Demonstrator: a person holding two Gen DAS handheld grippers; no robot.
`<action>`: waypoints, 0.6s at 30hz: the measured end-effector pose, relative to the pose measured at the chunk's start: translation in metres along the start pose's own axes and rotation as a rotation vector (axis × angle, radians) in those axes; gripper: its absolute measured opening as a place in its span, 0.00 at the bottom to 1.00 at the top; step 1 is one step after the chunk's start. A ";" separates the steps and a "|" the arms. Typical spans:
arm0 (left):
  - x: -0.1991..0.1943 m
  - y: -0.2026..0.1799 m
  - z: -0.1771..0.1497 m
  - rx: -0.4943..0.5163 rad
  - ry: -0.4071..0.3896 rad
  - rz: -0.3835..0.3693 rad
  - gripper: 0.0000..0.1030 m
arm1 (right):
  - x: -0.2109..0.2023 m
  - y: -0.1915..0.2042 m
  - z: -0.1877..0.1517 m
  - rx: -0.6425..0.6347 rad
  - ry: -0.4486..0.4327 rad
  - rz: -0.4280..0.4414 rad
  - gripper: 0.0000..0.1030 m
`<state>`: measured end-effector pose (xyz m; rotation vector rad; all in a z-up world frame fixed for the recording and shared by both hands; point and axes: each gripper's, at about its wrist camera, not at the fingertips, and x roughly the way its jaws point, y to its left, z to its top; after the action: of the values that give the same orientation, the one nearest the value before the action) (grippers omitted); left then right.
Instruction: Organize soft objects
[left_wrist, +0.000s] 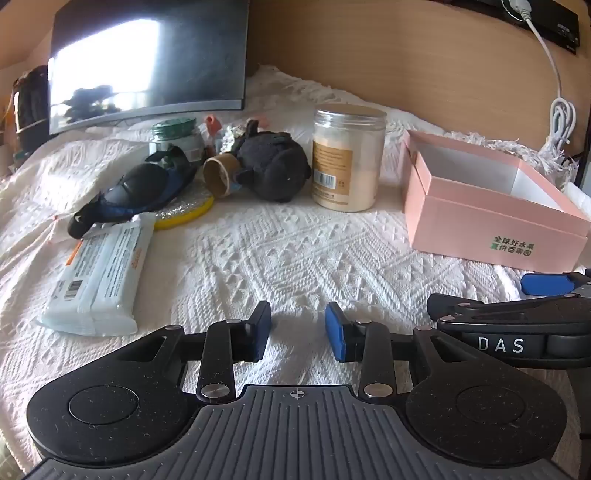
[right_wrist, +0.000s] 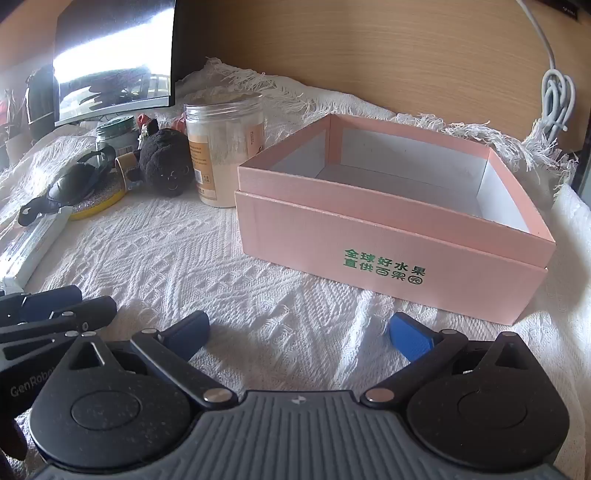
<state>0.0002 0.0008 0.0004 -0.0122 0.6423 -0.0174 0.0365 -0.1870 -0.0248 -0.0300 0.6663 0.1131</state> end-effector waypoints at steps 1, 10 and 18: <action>0.000 0.000 0.000 -0.001 -0.002 -0.001 0.36 | 0.000 0.000 0.000 0.000 0.000 0.000 1.00; 0.000 0.002 0.000 0.011 -0.003 0.008 0.36 | 0.000 0.000 0.000 0.000 0.000 0.000 1.00; -0.001 -0.002 0.000 0.012 -0.004 0.009 0.36 | 0.000 0.000 0.000 0.000 0.000 0.000 1.00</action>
<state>-0.0004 -0.0009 0.0008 0.0023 0.6384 -0.0125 0.0366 -0.1870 -0.0249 -0.0301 0.6662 0.1131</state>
